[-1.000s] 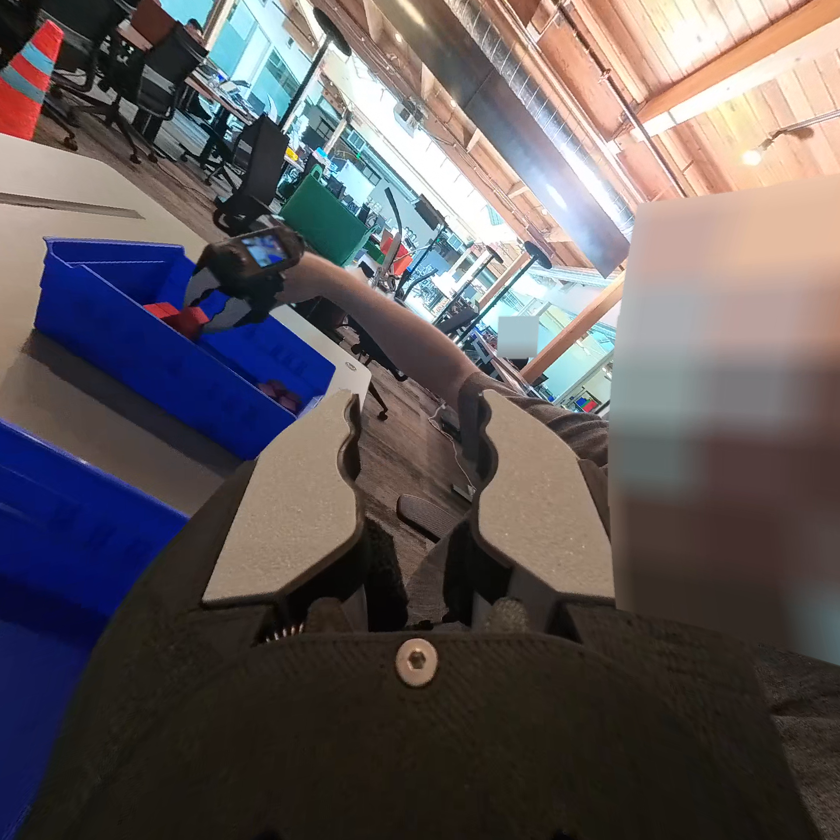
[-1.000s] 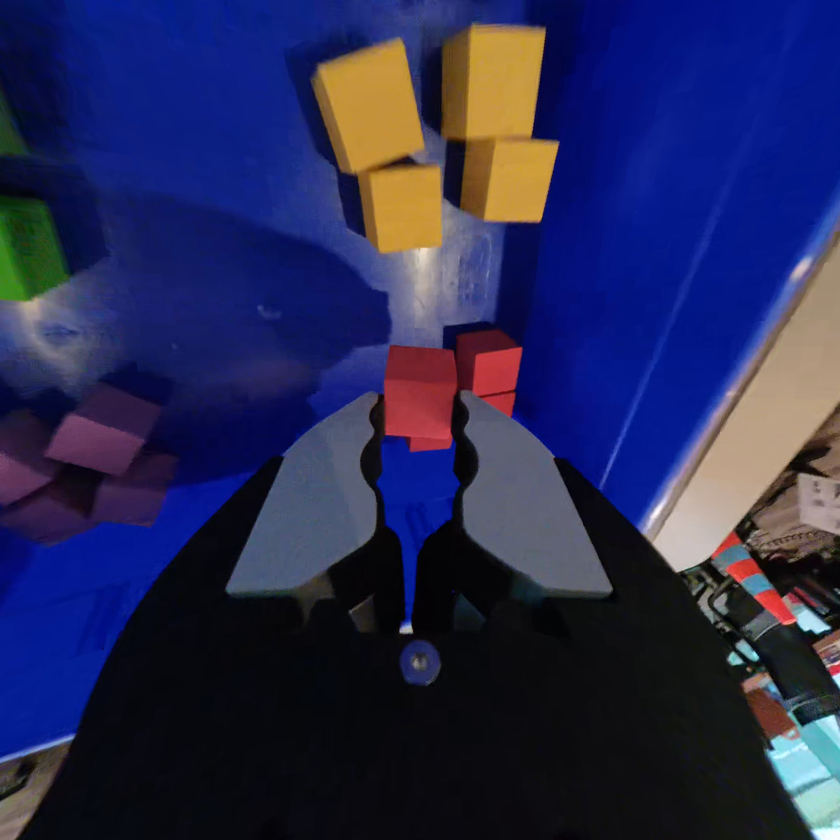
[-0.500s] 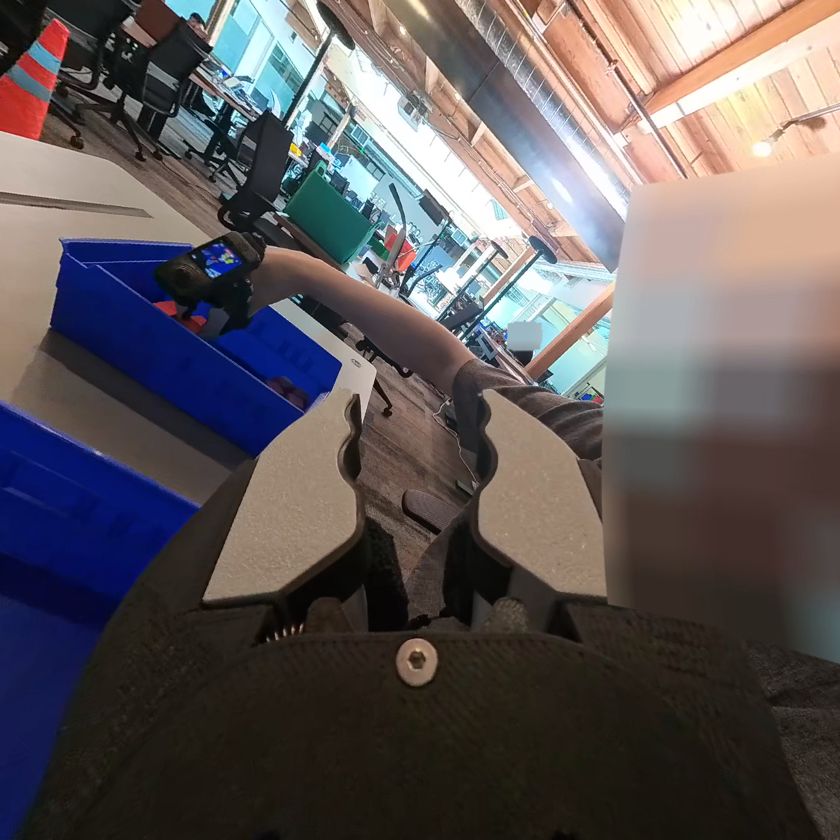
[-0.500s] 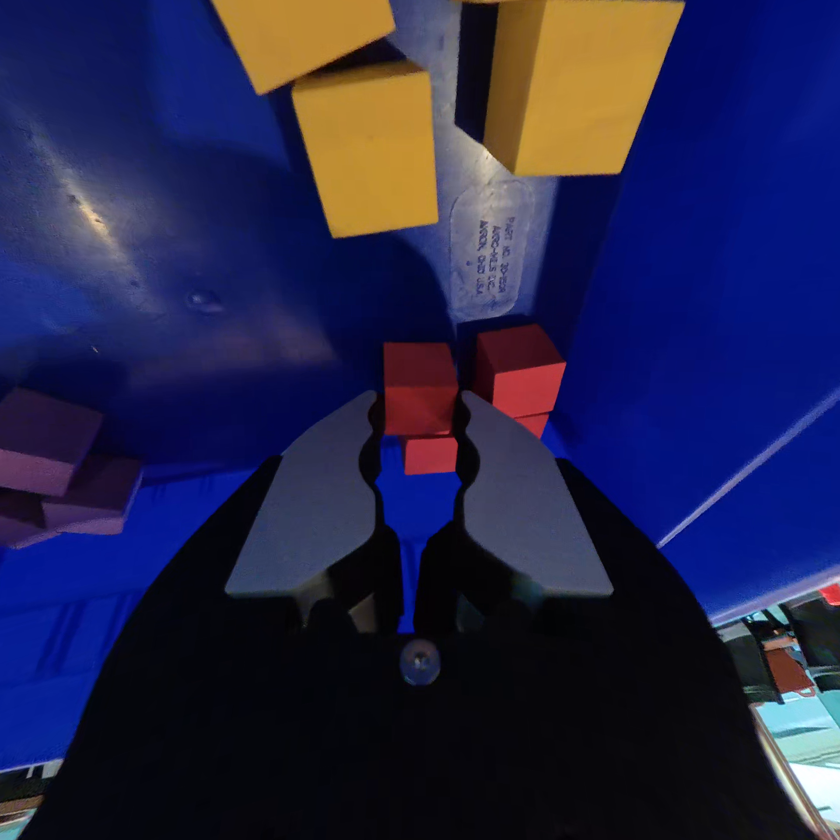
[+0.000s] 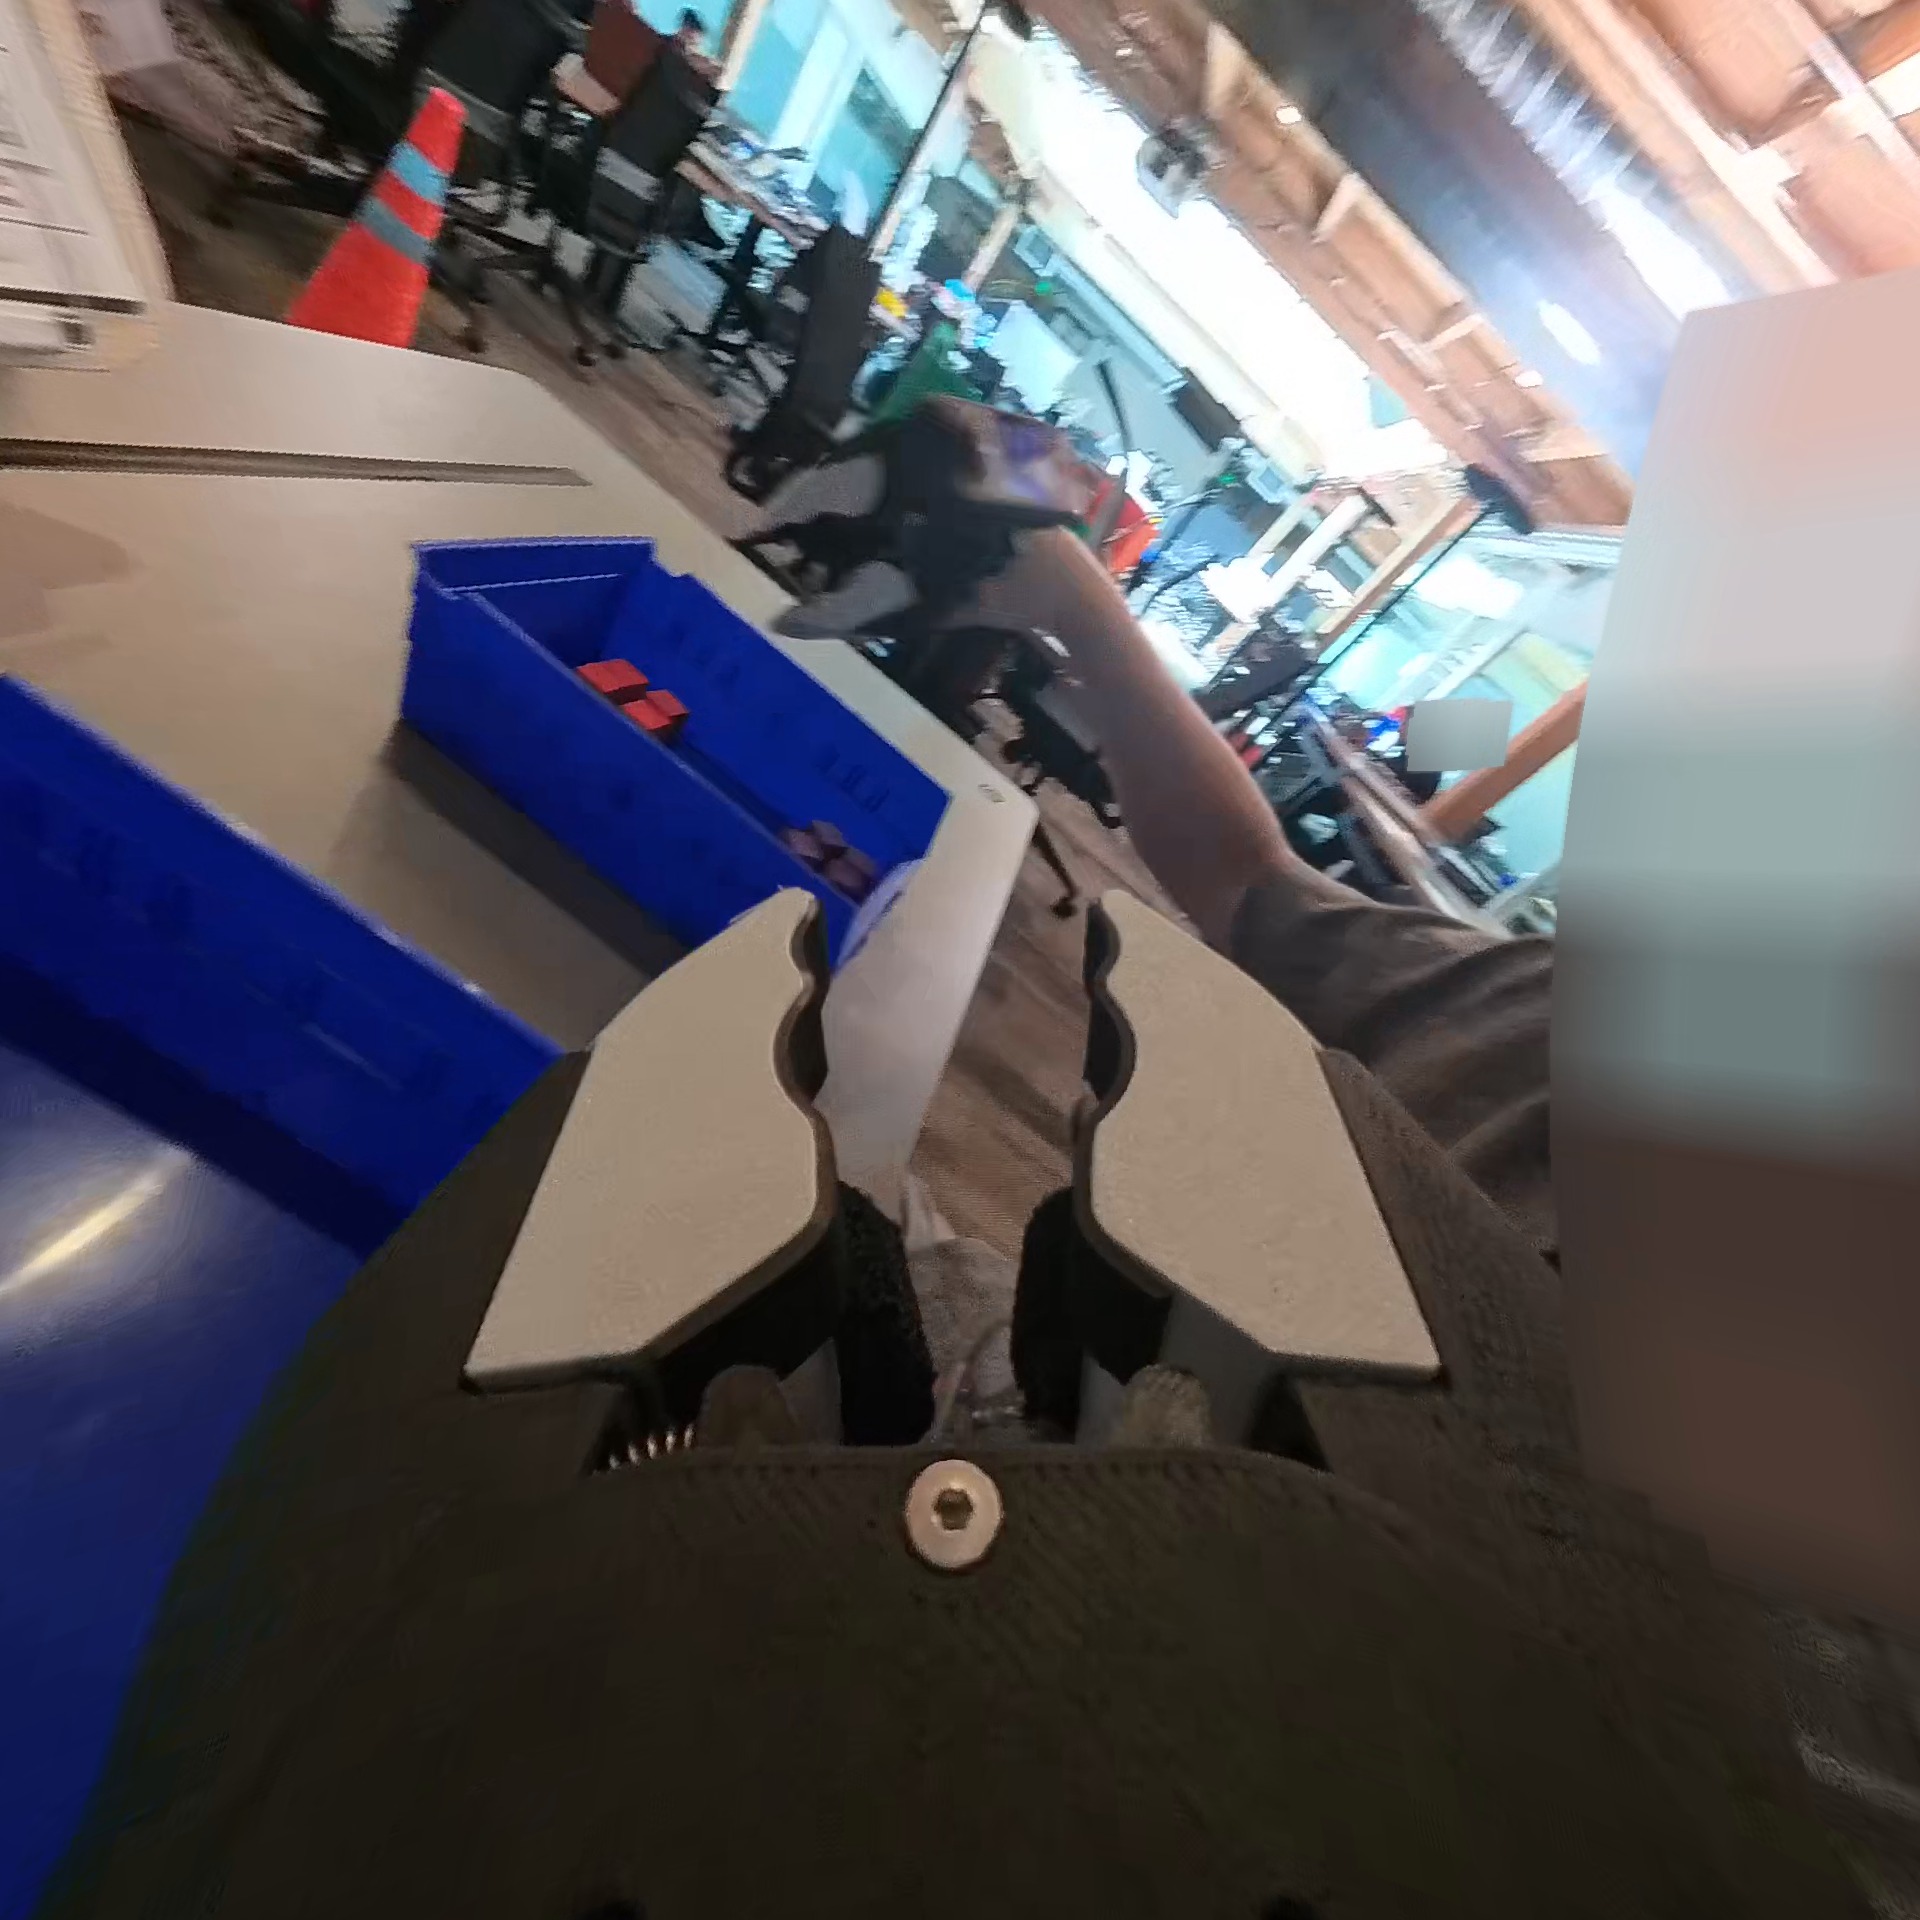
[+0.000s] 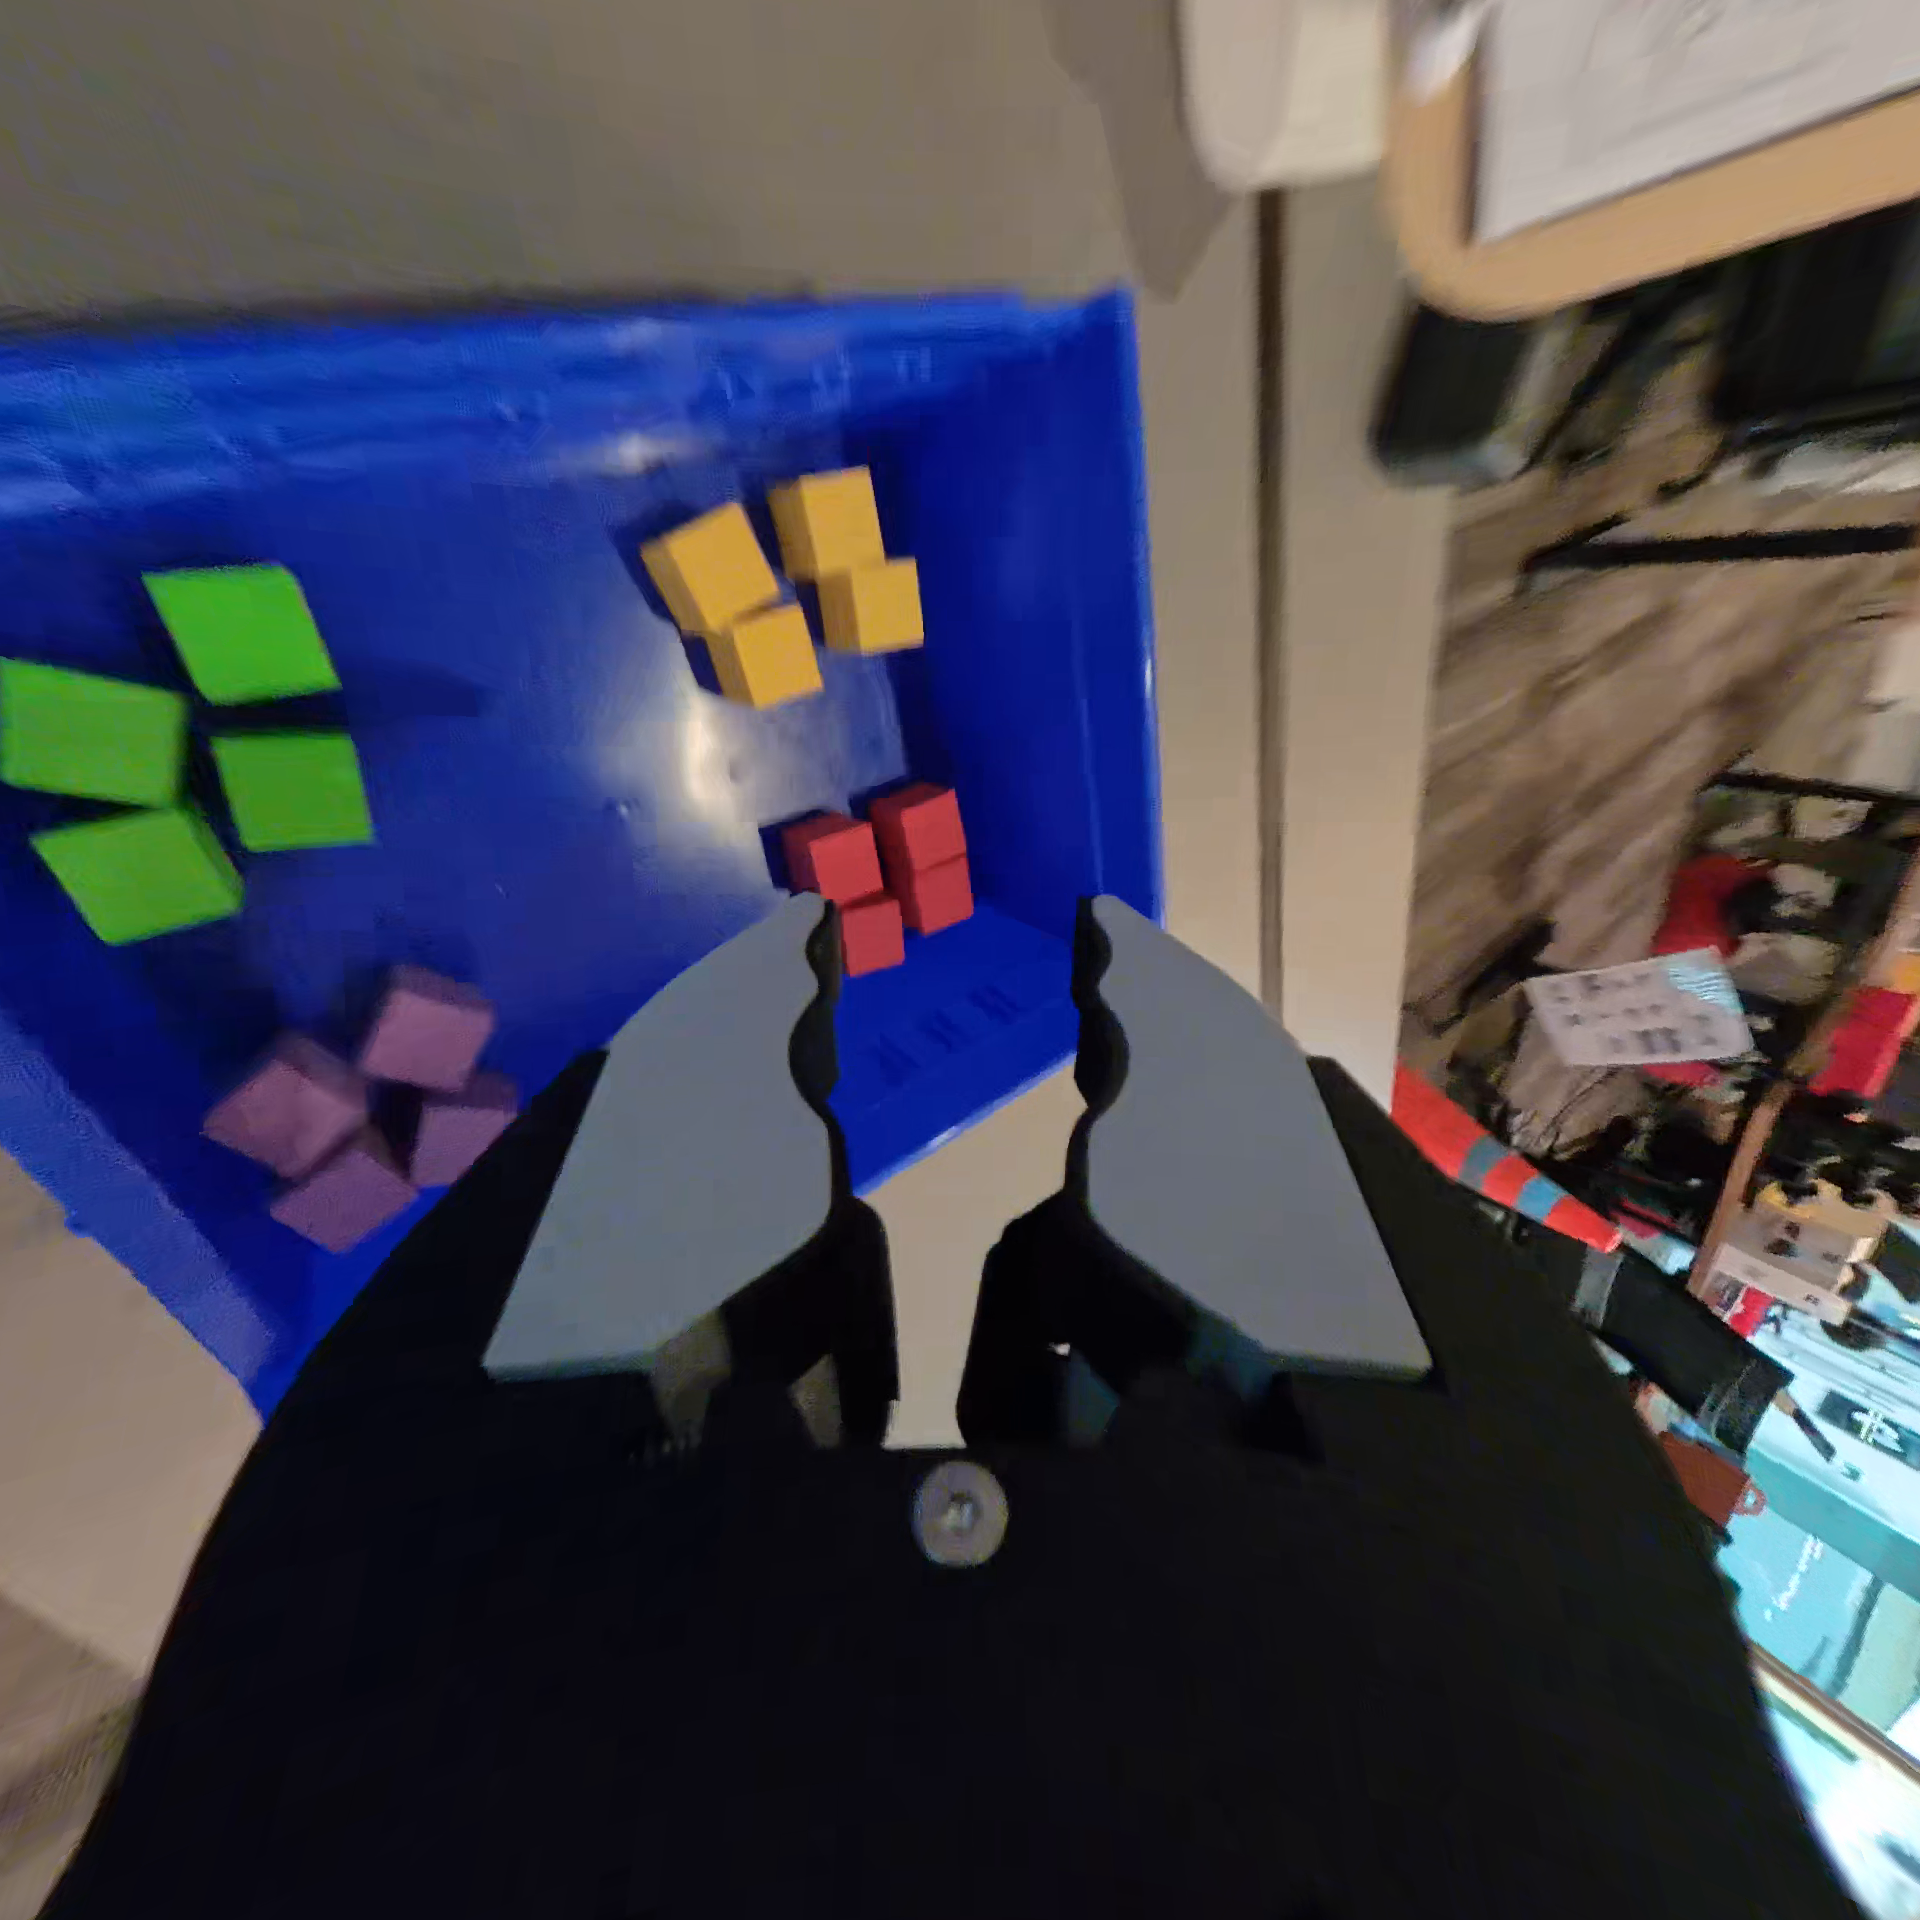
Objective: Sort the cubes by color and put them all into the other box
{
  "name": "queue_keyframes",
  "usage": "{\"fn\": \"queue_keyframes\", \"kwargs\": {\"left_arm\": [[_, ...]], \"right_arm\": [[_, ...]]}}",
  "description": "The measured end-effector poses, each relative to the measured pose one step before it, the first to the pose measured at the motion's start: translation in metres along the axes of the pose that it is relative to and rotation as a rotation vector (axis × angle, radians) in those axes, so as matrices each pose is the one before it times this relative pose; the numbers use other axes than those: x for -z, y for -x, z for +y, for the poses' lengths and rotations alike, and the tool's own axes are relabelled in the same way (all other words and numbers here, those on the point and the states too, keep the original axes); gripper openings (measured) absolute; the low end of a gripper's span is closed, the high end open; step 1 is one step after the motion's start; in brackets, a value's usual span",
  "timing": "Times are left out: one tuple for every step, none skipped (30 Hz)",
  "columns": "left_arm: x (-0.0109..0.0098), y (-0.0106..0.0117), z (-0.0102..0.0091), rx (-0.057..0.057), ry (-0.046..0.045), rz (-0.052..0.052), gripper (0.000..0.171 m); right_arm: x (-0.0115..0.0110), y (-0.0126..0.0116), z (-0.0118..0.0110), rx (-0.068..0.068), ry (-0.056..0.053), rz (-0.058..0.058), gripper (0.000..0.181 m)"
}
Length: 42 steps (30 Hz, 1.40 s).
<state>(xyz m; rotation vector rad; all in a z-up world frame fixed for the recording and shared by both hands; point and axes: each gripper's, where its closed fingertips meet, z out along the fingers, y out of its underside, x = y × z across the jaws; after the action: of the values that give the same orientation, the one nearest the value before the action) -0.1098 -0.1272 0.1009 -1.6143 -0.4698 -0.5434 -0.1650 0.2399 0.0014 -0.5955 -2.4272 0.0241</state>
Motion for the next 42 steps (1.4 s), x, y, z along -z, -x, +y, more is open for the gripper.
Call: {"fn": "queue_keyframes", "kwargs": {"left_arm": [[0.00007,0.00335,-0.00027,-0.0083,-0.00357,-0.0270,0.048],[-0.00040,0.00196,-0.00033,-0.0048,-0.00418,-0.0150,0.048],[-0.00078,0.00134,-0.00005,-0.0008,-0.00324,-0.0066,0.048],[-0.00143,0.00175,0.00049,0.0022,-0.00047,-0.0066,0.048],[-0.00198,0.00334,0.00156,0.0042,0.00531,-0.0142,0.048],[-0.00249,0.00414,0.00286,0.0040,0.01202,-0.0188,0.048],[-0.00307,0.00375,0.00306,0.0038,0.01330,-0.0156,0.048],[-0.00352,0.00265,0.00308,0.0048,0.01136,-0.0082,0.048],[-0.00382,0.00159,0.00331,0.0076,0.01227,-0.0017,0.048],[-0.00392,0.00107,0.00339,0.0084,0.01144,0.0005,0.048],[-0.00406,0.00086,0.00272,0.0056,0.00730,-0.0014,0.048],[-0.00390,0.00098,0.00228,0.0012,0.00523,-0.0066,0.048],[-0.00344,0.00119,0.00157,-0.0050,0.00200,-0.0135,0.048],[-0.00286,0.00131,0.00067,-0.0115,-0.00096,-0.0210,0.048],[-0.00222,0.00120,-0.00038,-0.0174,-0.00509,-0.0259,0.048],[-0.00146,0.00059,-0.00268,-0.0219,-0.01829,-0.0263,0.048],[-0.00069,-0.00016,-0.00484,-0.0254,-0.03458,-0.0238,0.048],[0.00009,-0.00011,-0.00594,-0.0267,-0.04818,-0.0246,0.049],[0.00108,0.00168,-0.00551,-0.0256,-0.05887,-0.0361,0.052],[0.00246,0.00489,-0.00389,-0.0225,-0.06630,-0.0550,0.057],[0.00441,0.00614,-0.00151,-0.0149,-0.06817,-0.0650,0.060],[0.00666,0.00408,0.00164,-0.0129,-0.06469,-0.0560,0.065],[0.00940,0.00147,0.00668,-0.0328,-0.04742,-0.0463,0.066],[0.01156,0.00136,0.00959,-0.0487,-0.03700,-0.0523,0.066],[0.01204,-0.00109,0.00988,-0.0553,-0.03792,-0.0396,0.066],[0.01099,-0.00353,0.01093,-0.0605,-0.02514,-0.0260,0.063],[0.00877,-0.00265,0.01235,-0.0700,0.00073,-0.0311,0.053],[0.00590,0.00069,0.01253,-0.0738,0.01447,-0.0504,0.046],[0.00384,0.00563,0.01100,-0.0721,0.01335,-0.0844,0.041],[0.00242,0.00587,0.00783,-0.0667,0.00869,-0.0819,0.043],[0.00054,-0.00241,0.00691,-0.0416,0.02260,-0.0179,0.045],[-0.00141,-0.00771,0.00807,-0.0023,0.04022,0.0241,0.045],[-0.00296,-0.00663,0.00963,0.0324,0.04770,0.0251,0.046],[-0.00296,-0.00502,0.00930,0.0547,0.03809,0.0259,0.050],[-0.00192,-0.00390,0.00815,0.0569,0.02413,0.0282,0.050],[-0.00042,-0.00063,0.00742,0.0454,0.01475,0.0066,0.052],[0.00091,0.00136,0.00674,0.0220,0.00733,-0.0103,0.055],[0.00159,0.00203,0.00625,0.0055,0.00595,-0.0168,0.056],[0.00178,0.00303,0.00569,0.0099,0.00731,-0.0228,0.059],[0.00150,0.00210,0.00492,0.0212,0.00983,-0.0094,0.061],[0.00168,0.00185,0.00339,0.0341,0.01316,-0.0013,0.061],[0.00206,0.00169,0.00028,0.0346,0.00594,0.0041,0.062]], "right_arm": [[0.01104,0.00828,-0.00622,-0.0193,-0.0641,0.0397,0.043],[0.00955,0.01181,-0.00500,-0.0220,-0.0571,0.0193,0.043],[0.00796,0.01196,-0.00370,-0.0224,-0.0504,0.0147,0.040],[0.00697,0.00966,-0.00397,-0.0316,-0.0523,0.0247,0.039],[0.00646,0.01147,-0.00433,-0.0378,-0.0564,0.0052,0.037],[0.00546,0.01109,-0.00465,-0.0441,-0.0562,0.0005,0.036],[0.00477,0.01077,-0.00341,-0.0402,-0.0480,-0.0001,0.037],[0.00427,0.00997,-0.00248,-0.0313,-0.0413,0.0007,0.037],[0.00347,0.00878,-0.00229,-0.0294,-0.0380,0.0034,0.037],[0.00291,0.00827,-0.00059,-0.0247,-0.0282,-0.0003,0.037],[0.00249,0.00625,0.00025,-0.0297,-0.0239,0.0057,0.039],[0.00244,0.00564,0.00001,-0.0364,-0.0280,0.0031,0.042],[0.00241,0.00516,0.00023,-0.0333,-0.0281,0.0019,0.048],[0.00254,0.00261,0.00053,-0.0242,-0.0258,0.0129,0.051],[0.00286,-0.00003,-0.00050,-0.0113,-0.0284,0.0242,0.053],[0.00221,-0.00158,-0.00404,-0.0164,-0.0432,0.0246,0.053],[0.00093,-0.00149,-0.00458,-0.0276,-0.0293,0.0138,0.053],[0.00071,-0.00371,-0.00178,-0.0346,-0.0017,0.0256,0.055],[0.00232,-0.00622,-0.00081,-0.0335,-0.0100,0.0503,0.059],[0.00428,-0.00466,-0.00196,-0.0436,-0.0417,0.0499,0.058],[0.00484,0.00053,-0.00205,-0.0546,-0.0554,0.0198,0.058],[0.00590,0.00379,0.00151,-0.0485,-0.0381,0.0045,0.061],[0.00792,0.00129,0.00645,-0.0233,-0.0180,0.0304,0.062],[0.00924,0.00024,0.00834,0.0039,-0.0153,0.0414,0.061],[0.00949,0.00157,0.00919,0.0118,-0.0093,0.0327,0.057],[0.00874,0.00262,0.01003,0.0099,0.0044,0.0241,0.052],[0.00647,0.00395,0.01077,0.0075,0.0215,0.0092,0.047],[0.00363,0.00345,0.00974,-0.0015,0.0272,0.0063,0.045],[0.00135,0.00218,0.00712,-0.0091,0.0198,0.0084,0.047],[0.00017,-0.00101,0.00473,-0.0144,0.0092,0.0264,0.053],[0.00005,-0.00167,0.00299,-0.0151,0.0015,0.0282,0.056],[-0.00006,-0.00028,0.00243,-0.0142,0.0006,0.0141,0.056],[-0.00048,0.00022,0.00196,-0.0162,-0.0027,0.0087,0.057],[-0.00082,-0.00049,0.00168,-0.0142,-0.0037,0.0101,0.058],[-0.00135,0.00029,0.00104,-0.0073,-0.0038,0.0015,0.059],[-0.00157,-0.00076,0.00146,-0.0066,0.0046,0.0041,0.060],[-0.00090,-0.00127,0.00135,-0.0064,0.0042,0.0053,0.060],[-0.00060,-0.00004,0.00150,-0.0100,0.0010,-0.0060,0.060],[-0.00041,-0.00074,0.00268,-0.0126,0.0036,-0.0004,0.060],[-0.00046,0.00050,0.00330,-0.0101,0.0062,-0.0086,0.060],[0.00001,0.00075,0.00299,-0.0085,0.0055,-0.0090,0.060],[0.00043,0.00017,0.00209,-0.0057,0.0000,-0.0018,0.060]]}}
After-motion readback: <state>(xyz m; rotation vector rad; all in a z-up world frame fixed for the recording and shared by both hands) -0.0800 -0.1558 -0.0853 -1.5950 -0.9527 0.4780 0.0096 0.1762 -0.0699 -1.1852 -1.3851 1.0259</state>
